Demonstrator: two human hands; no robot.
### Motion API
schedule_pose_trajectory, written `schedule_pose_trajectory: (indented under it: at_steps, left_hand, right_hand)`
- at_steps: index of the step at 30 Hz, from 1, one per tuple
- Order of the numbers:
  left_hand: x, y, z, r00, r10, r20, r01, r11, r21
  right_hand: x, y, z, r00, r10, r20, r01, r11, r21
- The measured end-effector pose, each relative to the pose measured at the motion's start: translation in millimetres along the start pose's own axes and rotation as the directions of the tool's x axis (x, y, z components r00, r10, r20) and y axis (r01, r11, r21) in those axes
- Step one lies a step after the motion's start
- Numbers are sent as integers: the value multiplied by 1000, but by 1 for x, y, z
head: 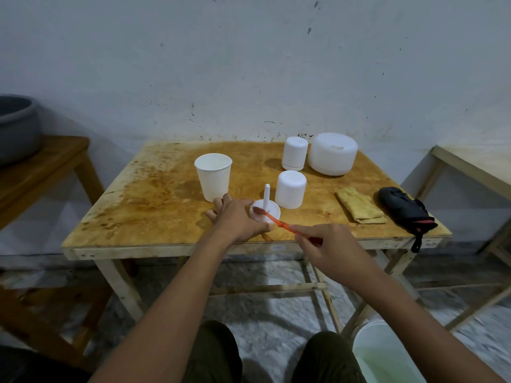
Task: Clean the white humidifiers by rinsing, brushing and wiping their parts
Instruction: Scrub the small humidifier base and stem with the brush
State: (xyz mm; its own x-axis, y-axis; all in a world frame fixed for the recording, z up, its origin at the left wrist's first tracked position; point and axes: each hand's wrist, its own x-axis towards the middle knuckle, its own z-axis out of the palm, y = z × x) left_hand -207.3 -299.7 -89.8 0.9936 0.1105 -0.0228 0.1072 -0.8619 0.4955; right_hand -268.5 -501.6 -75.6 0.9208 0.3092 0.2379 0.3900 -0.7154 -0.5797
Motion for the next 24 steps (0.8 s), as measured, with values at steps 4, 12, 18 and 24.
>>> schedule_pose_trajectory:
  at_steps: [4, 12, 18, 24]
  left_hand:
    - [2, -1, -2, 1000, 7, 18, -8, 1000, 23]
    - [2, -1, -5, 998, 39, 44, -41, 998, 52]
    - [2, 3, -7, 995, 72, 71, -78, 992, 95]
    - [3, 7, -2, 997, 70, 12, -71, 992, 107]
  right_hand:
    - [4, 4, -17, 999, 41, 23, -40, 998, -46]
    - [-5, 8, -17, 984, 133, -116, -123, 988, 92]
    - [-12, 11, -6, 937, 278, -213, -214, 936, 281]
    - [-2, 3, 7, 921, 347, -175, -244, 867, 435]
